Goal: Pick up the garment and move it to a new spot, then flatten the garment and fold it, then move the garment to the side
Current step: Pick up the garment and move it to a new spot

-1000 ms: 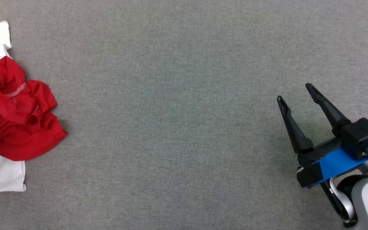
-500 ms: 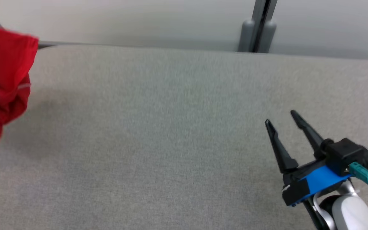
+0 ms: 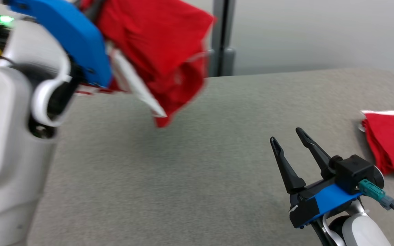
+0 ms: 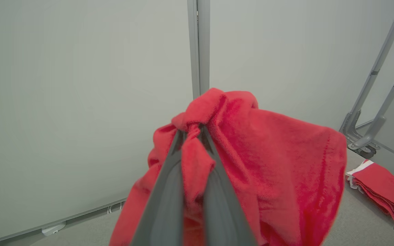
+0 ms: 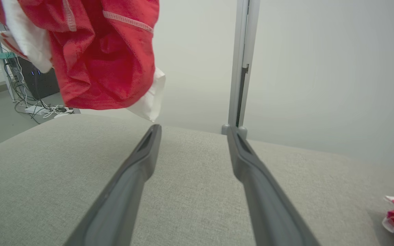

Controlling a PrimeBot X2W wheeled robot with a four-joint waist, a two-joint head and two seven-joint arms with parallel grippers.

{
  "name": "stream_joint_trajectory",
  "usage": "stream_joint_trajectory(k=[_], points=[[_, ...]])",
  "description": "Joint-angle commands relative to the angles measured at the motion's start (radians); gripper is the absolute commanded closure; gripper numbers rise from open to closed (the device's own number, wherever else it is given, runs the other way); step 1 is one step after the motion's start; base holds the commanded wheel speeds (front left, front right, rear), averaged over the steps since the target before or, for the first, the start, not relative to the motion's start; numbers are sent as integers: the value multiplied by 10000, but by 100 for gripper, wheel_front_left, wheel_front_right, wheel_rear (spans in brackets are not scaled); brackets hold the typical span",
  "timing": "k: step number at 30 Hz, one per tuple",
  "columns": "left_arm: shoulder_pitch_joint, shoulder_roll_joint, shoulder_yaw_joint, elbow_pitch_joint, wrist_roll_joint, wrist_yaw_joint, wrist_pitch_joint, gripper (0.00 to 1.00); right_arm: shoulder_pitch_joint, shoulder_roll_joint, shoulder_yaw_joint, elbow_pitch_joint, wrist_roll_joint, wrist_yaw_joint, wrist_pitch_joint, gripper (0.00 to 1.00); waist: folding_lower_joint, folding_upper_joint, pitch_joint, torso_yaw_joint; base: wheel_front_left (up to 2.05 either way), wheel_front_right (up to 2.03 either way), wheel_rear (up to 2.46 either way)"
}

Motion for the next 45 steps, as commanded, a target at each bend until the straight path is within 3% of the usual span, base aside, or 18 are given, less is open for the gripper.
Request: stream_joint_trajectory(k=[1,8,14,16,21,25,27,36,45], points=[[123,-47,-36,6,75,-14,-75,100,-26,43,19,1,67,1,-46,0,1,0,-101,-196,0,0,0],[1050,-1614,-1248,1226,275,179,-1009,100,-320,179,172,26,73,1,-132,0,1,0,653,-1341,0,0,0],[1980,-2140,-1774,3321,651,480,-2037,100,-714,254,397,215,144,1,-358,0,1,0,1184,-2193,0,0,0],[2187,-2187,-1790,3918,777,592,-2500,0,-805,270,470,316,160,1,-427,0,1,0,1251,-2330,0,0,0],[2706,-2474,-1615,4520,484,505,-3575,0,-735,239,255,469,98,1,-509,0,1,0,1139,-2139,0,0,0],[3294,-2528,-1242,4039,168,288,-4901,0,-455,125,1,447,27,1,-391,0,1,0,864,-1652,0,0,0],[3917,-2277,-965,3567,40,72,-5885,0,-212,96,-262,420,28,1,-292,0,1,0,610,-1197,0,0,0],[6116,-1074,272,2520,74,556,-8305,0,747,313,-984,602,-12,1,-149,0,1,0,57,-354,0,0,0],[8072,-487,888,1697,118,1023,-9167,0,1285,480,-1314,772,-20,1,-133,0,1,0,-324,-176,0,0,0]])
